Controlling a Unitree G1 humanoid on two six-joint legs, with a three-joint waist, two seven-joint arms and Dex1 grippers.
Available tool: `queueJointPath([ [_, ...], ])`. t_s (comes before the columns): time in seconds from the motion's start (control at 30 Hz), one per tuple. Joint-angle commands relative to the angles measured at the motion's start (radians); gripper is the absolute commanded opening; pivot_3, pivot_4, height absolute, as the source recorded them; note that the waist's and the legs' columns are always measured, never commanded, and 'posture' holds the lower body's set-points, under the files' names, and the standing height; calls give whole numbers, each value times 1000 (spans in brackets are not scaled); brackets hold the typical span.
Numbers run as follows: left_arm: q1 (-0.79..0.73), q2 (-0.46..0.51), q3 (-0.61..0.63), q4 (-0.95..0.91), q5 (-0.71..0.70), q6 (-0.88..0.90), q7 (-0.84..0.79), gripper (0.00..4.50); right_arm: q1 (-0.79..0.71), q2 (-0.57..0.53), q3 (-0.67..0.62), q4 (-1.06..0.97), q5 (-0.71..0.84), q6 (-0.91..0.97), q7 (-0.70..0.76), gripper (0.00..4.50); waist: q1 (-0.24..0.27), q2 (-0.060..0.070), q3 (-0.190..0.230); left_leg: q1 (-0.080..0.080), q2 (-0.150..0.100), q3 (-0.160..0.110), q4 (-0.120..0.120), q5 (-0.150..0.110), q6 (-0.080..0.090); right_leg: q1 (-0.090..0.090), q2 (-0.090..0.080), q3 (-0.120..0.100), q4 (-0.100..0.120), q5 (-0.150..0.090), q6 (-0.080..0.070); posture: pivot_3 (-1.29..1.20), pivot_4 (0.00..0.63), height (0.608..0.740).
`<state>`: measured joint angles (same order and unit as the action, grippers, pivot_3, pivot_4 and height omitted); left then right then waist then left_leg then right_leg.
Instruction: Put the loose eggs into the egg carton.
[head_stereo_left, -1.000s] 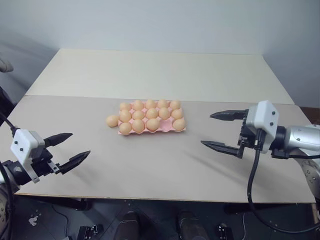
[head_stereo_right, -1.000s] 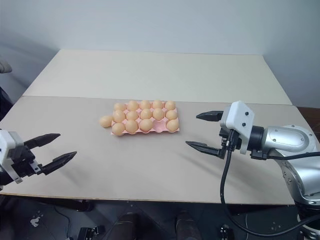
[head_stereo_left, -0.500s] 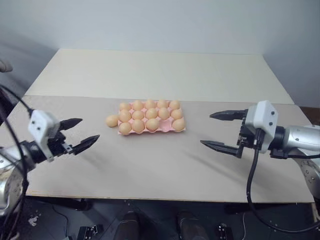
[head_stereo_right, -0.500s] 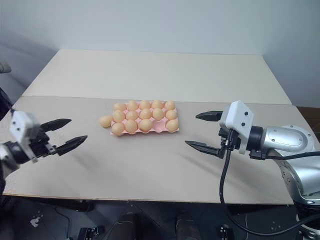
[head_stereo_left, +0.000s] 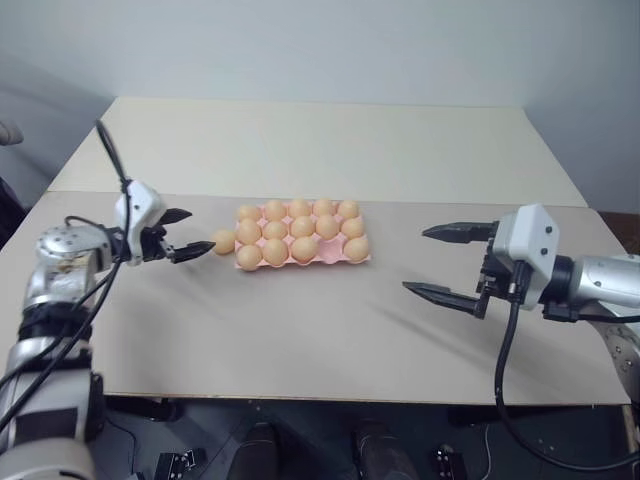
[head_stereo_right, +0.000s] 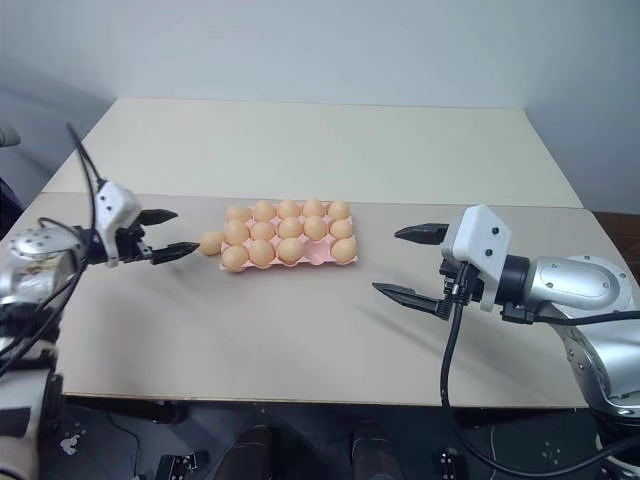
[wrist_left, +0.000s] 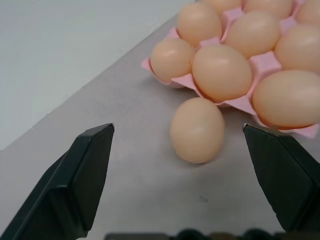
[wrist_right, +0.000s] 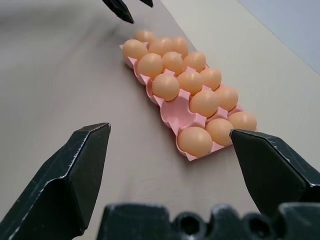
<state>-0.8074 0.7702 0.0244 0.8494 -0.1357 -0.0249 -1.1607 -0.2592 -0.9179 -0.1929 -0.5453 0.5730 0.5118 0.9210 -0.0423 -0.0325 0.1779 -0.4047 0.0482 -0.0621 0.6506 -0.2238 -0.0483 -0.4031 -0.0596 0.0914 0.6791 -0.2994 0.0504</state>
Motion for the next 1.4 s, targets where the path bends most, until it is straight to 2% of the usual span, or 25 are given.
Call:
queueJointPath([
  [0.03, -91, -9, -8, 136, 25, -89, -68, 4458, 14, -18, -59, -48, 19, 8, -9, 4500, -3, 0, 0, 0, 0, 0, 0, 0, 0, 0, 0, 0, 0, 0, 0, 0, 150, 740],
  [0.23, -175, -48, -38, 282, 90, -170, -69, 4458, 39, -21, -87, -73, 27, 27, -23, 4500, -3, 0, 0, 0, 0, -1, 0, 0, 0, -1, 0, 0, 1, 0, 0, 0, 150, 740],
  [0.5, -185, -83, -46, 357, 151, -211, -10, 4458, 47, -28, -101, -80, 39, 33, -28, 4500, -2, 0, 0, 0, 0, -1, 1, 0, 0, -1, 0, 0, 1, 0, 0, 0, 150, 740],
  [0.63, -189, -98, -42, 364, 155, -218, -3, 3537, 41, -31, -99, -80, 43, 35, -31, 4500, -1, 0, 0, -1, 0, -1, 1, 0, 0, 0, 0, 0, 1, 0, 0, 0, 150, 740],
  [0.8, -194, -79, -22, 359, 149, -212, -22, 1893, 40, -32, -95, -83, 48, 39, -37, 4500, -2, 0, 0, -1, 0, -2, 1, 0, 0, -1, 0, -1, 2, 0, 0, 0, 150, 740],
  [1.0, -187, -27, 10, 338, 131, -200, -75, 1893, 33, -25, -82, -82, 49, 38, -45, 4500, -4, 0, 0, -1, 0, -2, 1, 0, 0, -1, 0, -1, 2, 0, 0, 0, 150, 740],
  [1.17, -182, 59, 38, 289, 96, -189, -182, 1893, 25, -19, -70, -79, 47, 34, -48, 4500, -3, 0, 0, -1, 0, -2, 1, 0, 0, -1, 0, -1, 2, 0, 0, 0, 150, 740],
  [1.27, -190, 80, 69, 166, 24, -110, -279, 1893, 25, -16, -65, -74, 46, 30, -47, 4500, -1, 0, 0, -1, 0, -2, 1, 0, 0, -1, 0, -1, 2, 0, 0, 0, 150, 740],
  [1.4, -145, 32, 78, -62, -57, 29, -287, 1893, 21, -15, -56, -67, 42, 27, -45, 4500, 6, 0, 0, -2, 0, -3, 3, 0, 0, 1, -1, -3, 1, 0, 0, 0, 150, 740],
])
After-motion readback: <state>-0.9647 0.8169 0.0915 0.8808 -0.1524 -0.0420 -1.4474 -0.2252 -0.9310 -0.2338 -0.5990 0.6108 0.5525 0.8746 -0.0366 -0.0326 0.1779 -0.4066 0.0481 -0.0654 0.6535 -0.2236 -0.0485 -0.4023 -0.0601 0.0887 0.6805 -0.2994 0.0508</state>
